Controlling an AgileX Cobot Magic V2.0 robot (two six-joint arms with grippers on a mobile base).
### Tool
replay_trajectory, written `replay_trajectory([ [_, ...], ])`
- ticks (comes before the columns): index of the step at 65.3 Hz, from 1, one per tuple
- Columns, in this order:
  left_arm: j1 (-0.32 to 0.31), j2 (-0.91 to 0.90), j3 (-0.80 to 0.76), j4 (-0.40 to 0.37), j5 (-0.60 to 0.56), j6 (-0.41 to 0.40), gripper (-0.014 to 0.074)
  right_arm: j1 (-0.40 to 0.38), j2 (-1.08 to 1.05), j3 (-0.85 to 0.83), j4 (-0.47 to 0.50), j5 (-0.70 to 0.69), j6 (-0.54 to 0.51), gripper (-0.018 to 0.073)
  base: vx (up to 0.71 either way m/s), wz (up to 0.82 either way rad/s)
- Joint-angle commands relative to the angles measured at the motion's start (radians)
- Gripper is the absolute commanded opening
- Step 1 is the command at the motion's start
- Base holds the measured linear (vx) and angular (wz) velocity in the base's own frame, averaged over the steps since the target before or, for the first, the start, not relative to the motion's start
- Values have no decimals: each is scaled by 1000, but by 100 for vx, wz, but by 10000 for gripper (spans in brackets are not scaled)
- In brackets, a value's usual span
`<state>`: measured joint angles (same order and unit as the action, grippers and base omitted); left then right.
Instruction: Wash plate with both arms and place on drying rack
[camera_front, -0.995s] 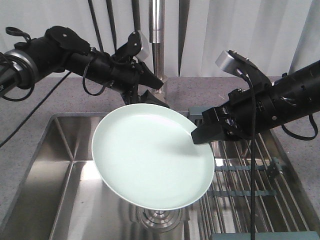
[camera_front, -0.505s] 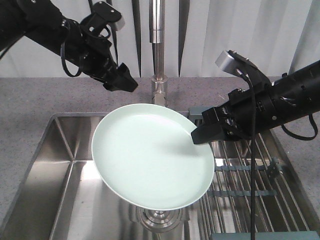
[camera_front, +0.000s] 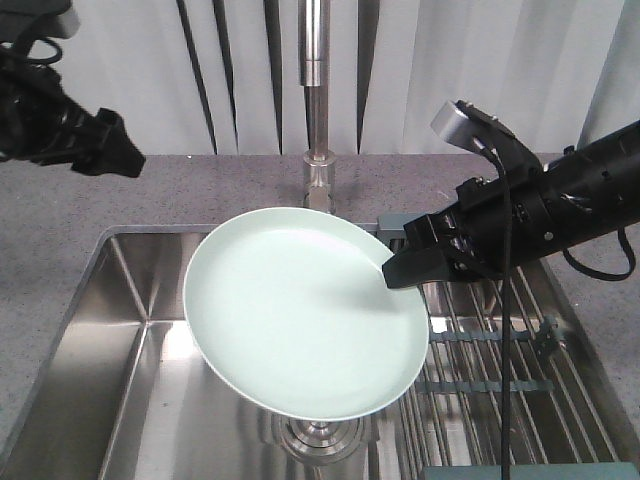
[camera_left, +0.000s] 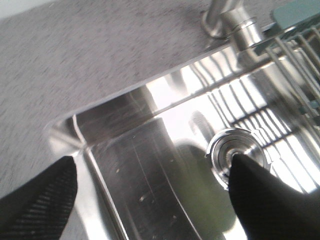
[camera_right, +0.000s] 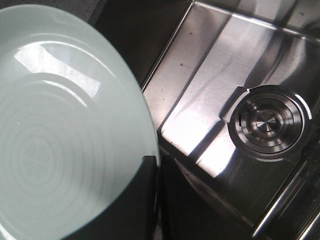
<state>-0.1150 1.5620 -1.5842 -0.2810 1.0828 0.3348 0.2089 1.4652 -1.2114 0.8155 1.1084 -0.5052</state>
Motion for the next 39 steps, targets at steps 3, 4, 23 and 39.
replay_trajectory([
  [3,33,-172,149,-3,-132,-46,563,-2,-36,-28,57,-10,-7,-8,0,0],
  [4,35,-194,169,4,-143,-50,561,-2,-36,-28,57,-10,-7,-8,0,0],
  [23,43,-452,486,68,-258,-163,534,-2,-36,-28,57,-10,-7,-8,0,0],
  [39,43,-657,664,112,-249,-229,534,-2,-36,-28,57,-10,-7,-8,0,0],
])
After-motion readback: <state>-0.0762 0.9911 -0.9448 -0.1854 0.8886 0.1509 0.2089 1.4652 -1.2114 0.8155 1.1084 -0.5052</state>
